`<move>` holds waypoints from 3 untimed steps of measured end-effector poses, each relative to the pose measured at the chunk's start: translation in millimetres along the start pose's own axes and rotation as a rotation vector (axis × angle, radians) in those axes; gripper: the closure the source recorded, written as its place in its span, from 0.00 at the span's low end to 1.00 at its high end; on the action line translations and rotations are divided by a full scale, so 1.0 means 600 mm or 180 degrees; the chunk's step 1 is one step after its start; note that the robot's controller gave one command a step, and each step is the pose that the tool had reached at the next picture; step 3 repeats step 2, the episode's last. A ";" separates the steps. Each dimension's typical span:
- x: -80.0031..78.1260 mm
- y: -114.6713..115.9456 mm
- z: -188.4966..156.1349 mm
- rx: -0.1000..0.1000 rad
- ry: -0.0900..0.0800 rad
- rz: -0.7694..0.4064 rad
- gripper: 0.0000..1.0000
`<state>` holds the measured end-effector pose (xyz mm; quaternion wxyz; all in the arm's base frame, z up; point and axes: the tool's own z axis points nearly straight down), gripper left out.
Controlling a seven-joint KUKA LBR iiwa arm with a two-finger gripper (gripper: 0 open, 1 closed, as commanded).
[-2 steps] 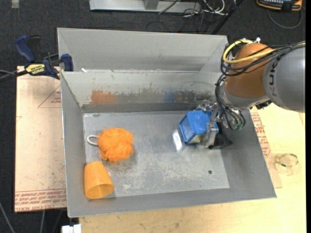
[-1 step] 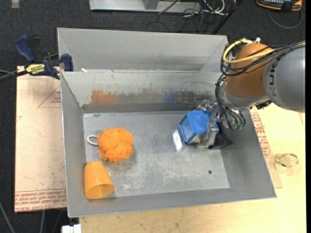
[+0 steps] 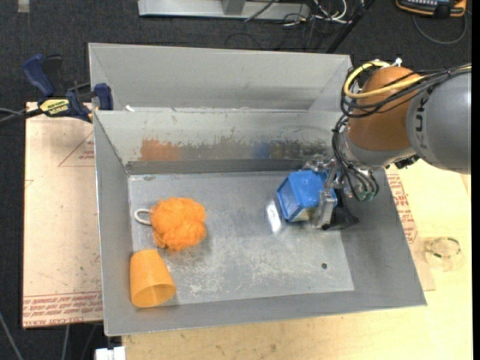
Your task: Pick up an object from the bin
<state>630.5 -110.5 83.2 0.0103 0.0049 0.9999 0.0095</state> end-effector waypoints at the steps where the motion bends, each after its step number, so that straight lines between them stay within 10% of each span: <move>1: 0.000 0.000 0.000 0.0001 0.0000 -0.0001 1.00; 3: 0.000 0.000 0.000 0.0001 0.0000 -0.0001 1.00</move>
Offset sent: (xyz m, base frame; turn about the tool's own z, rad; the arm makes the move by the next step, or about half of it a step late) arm 0.0000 0.0000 0.0000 0.0000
